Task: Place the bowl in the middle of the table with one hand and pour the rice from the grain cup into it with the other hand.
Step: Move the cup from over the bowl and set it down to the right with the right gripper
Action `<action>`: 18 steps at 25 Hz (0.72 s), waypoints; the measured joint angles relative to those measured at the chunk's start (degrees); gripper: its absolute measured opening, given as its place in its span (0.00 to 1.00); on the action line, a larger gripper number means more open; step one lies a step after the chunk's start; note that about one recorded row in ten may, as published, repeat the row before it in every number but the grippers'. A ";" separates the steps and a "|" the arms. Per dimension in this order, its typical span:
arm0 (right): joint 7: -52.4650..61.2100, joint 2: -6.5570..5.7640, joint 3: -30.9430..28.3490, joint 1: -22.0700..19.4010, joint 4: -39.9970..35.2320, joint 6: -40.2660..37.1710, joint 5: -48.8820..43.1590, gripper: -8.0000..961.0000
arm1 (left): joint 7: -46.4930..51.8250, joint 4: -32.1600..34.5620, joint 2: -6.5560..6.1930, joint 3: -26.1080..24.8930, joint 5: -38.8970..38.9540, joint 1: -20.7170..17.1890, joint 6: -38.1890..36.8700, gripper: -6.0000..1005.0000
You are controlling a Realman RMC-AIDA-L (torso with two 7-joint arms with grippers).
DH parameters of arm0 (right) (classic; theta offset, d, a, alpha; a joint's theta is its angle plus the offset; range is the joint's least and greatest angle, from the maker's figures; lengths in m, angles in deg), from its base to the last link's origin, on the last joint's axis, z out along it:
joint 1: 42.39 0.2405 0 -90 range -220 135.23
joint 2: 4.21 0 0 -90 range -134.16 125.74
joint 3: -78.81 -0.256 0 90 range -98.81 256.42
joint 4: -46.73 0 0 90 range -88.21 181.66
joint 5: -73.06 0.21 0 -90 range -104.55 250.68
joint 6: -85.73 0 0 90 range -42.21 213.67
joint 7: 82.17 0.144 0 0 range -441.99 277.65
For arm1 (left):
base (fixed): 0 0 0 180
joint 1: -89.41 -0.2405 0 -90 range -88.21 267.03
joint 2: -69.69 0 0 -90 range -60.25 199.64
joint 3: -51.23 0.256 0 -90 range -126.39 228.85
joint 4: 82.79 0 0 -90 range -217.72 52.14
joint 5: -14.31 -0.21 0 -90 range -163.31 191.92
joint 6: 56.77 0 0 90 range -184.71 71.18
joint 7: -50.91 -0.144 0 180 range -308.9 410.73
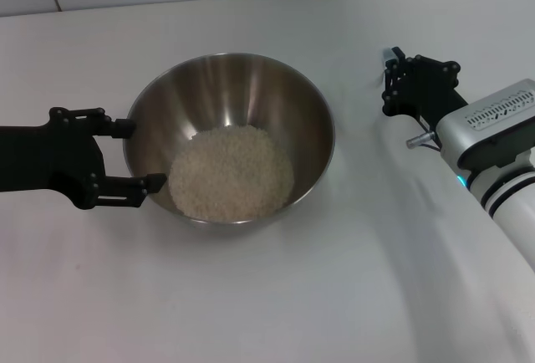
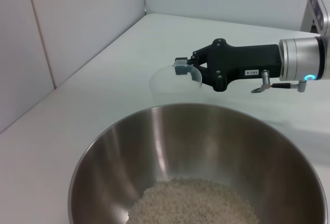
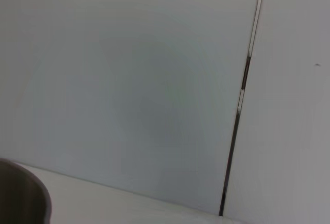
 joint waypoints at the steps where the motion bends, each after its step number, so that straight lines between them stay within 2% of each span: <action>1: 0.02 0.00 0.00 -0.09 0.01 0.02 0.00 0.04 | 0.00 -0.02 -0.01 0.00 0.00 0.02 0.00 0.83; 10: 0.15 0.10 0.54 -2.57 0.71 0.10 0.02 0.14 | -0.08 -0.16 -0.08 -0.10 -0.45 0.06 -0.15 0.83; 16: 0.27 0.08 0.53 -4.68 1.34 0.07 0.37 0.33 | -0.04 -0.16 0.00 0.10 -1.53 0.15 -0.18 0.83; 18: 0.27 0.07 0.53 -5.42 1.60 -0.05 0.22 0.43 | -0.03 -0.16 0.00 0.12 -1.56 0.15 -0.16 0.83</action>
